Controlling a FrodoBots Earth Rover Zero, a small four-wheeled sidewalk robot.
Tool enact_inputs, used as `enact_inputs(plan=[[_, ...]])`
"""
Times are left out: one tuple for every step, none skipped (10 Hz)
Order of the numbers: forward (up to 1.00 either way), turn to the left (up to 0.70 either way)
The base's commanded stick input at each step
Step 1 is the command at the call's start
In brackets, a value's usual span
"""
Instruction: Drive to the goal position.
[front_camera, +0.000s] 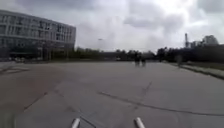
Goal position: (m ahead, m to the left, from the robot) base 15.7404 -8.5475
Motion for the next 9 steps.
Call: enact_inputs(plan=[[1.00,0.00],[1.00,0.00],[1.00,0.00],[1.00,0.00],[1.00,-0.02],[1.00,-0.40],[1.00,-0.40],[1.00,-0.40],[1.00,-0.40]])
